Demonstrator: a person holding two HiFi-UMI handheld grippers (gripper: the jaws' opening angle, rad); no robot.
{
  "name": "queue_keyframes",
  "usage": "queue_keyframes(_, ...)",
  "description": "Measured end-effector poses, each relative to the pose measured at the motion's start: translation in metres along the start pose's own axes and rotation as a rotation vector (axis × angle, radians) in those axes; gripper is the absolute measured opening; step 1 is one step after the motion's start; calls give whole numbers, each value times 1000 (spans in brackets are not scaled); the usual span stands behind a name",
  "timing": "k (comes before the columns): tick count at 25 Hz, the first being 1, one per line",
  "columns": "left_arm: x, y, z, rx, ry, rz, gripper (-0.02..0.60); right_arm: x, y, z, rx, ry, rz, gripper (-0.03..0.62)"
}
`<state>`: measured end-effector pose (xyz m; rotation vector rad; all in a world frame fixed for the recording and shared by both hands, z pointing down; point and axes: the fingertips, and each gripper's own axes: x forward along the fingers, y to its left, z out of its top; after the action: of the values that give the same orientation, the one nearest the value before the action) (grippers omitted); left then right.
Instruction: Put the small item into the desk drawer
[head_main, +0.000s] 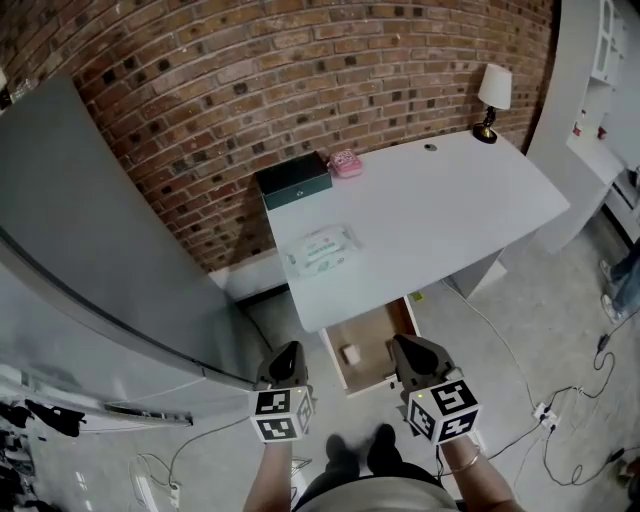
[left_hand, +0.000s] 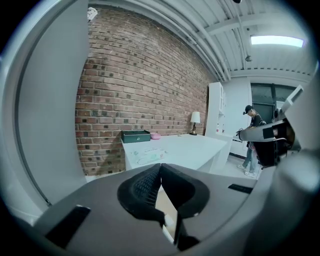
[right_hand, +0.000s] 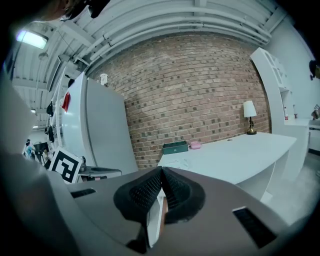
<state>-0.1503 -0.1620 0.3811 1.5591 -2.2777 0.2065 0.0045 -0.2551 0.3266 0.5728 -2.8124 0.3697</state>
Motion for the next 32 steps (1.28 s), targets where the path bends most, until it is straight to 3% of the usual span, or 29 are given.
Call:
queue_keyframes(15, -9, -5, 16, 8, -33, -19, 21, -10, -1, 15, 29, -73, -7, 6)
queue_keyframes(32, -20, 25, 7, -12, -28, -24, 21, 9, 22, -13, 50, -13, -8, 6)
